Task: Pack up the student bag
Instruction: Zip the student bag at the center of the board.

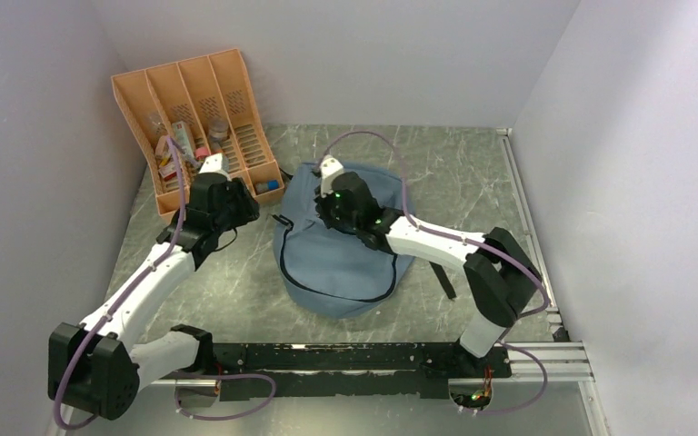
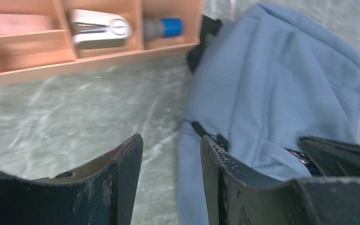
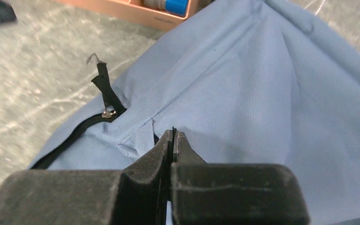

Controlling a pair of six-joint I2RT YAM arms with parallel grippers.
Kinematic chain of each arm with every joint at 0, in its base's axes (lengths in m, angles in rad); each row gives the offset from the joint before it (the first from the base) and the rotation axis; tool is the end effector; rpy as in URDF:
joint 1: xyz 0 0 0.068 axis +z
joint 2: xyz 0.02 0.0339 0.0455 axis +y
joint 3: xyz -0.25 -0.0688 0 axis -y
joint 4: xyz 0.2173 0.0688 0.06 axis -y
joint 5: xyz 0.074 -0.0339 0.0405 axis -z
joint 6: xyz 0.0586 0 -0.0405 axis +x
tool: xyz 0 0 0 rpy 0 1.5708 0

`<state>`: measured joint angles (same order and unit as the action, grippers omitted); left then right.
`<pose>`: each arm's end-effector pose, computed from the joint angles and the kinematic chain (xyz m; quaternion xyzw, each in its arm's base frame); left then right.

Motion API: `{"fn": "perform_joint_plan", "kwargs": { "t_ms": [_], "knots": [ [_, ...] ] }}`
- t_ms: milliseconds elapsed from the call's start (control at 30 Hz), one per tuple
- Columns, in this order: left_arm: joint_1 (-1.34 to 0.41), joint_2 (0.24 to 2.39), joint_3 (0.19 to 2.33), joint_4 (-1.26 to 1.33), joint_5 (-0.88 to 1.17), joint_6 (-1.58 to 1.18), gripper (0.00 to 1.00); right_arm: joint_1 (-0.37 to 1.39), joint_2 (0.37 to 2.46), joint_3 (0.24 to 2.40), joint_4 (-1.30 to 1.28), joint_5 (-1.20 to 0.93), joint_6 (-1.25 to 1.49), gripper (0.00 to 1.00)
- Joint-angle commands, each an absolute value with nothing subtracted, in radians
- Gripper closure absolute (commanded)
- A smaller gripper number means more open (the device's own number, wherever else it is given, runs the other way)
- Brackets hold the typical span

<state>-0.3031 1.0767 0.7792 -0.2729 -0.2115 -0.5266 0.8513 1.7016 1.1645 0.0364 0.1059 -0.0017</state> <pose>0.2301 -0.0591 0.2564 -0.1476 0.8615 -0.1075 0.4738 0.2591 0.2863 0.2382 -0.3308 0.7932 0.1684 0.4827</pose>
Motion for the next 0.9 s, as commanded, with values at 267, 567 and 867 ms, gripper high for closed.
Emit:
{"fn": "perform_joint_plan", "kwargs": {
  "t_ms": [267, 567, 867],
  "knots": [
    [-0.307, 1.182, 0.719, 0.101, 0.351, -0.384, 0.48, 0.705, 1.591, 0.939, 0.563, -0.081, 0.491, 1.00],
    [-0.310, 1.283, 0.741, 0.218, 0.526, -0.291, 0.43, 0.633, 1.603, 0.986, 0.570, -0.200, 0.547, 1.00],
    [-0.353, 1.234, 0.624, 0.430, 0.583, -0.170, 0.44, 0.596, 1.640, 1.007, 0.561, -0.270, 0.547, 1.00]
  ]
}}
